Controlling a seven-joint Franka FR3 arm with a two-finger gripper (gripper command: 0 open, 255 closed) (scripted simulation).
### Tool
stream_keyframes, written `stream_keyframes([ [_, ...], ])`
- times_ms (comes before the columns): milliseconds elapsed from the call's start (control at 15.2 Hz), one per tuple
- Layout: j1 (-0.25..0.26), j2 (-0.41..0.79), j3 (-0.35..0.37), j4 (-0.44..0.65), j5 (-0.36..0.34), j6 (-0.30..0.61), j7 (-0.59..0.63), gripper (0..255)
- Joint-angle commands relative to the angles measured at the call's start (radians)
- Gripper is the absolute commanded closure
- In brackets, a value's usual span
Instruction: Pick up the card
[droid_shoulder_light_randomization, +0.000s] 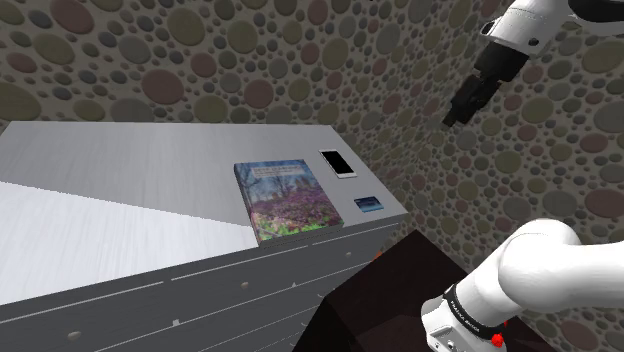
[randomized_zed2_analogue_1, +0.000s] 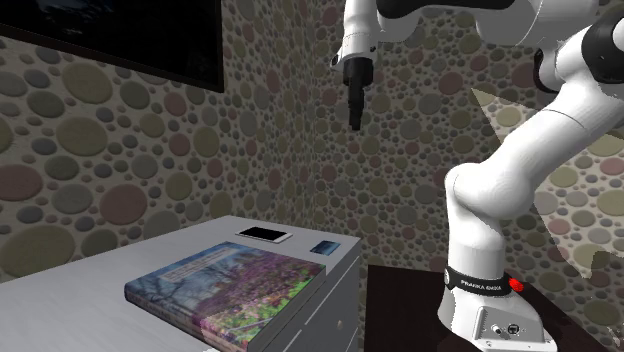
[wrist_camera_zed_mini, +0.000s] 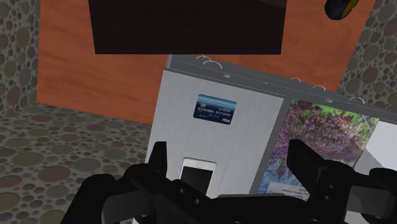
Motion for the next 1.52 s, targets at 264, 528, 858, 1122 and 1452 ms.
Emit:
stream_keyframes([
  [264,0.077,-0.089,-0.096,-0.2,-0.002,0.187,-0.233,0],
  [528,0.158,-0.133,-0.211,-0.362,-0.007,0.369,-0.475,0],
  [858,0.279,-0.114,-0.386,-0.507,-0.013,0.592,-0.801,0],
  [1122,0.42,-0.042,-0.56,-0.571,-0.006,0.764,-1.085,0],
  [1452,0.641,0.062,-0.782,-0.586,0.025,0.921,-1.402,0],
])
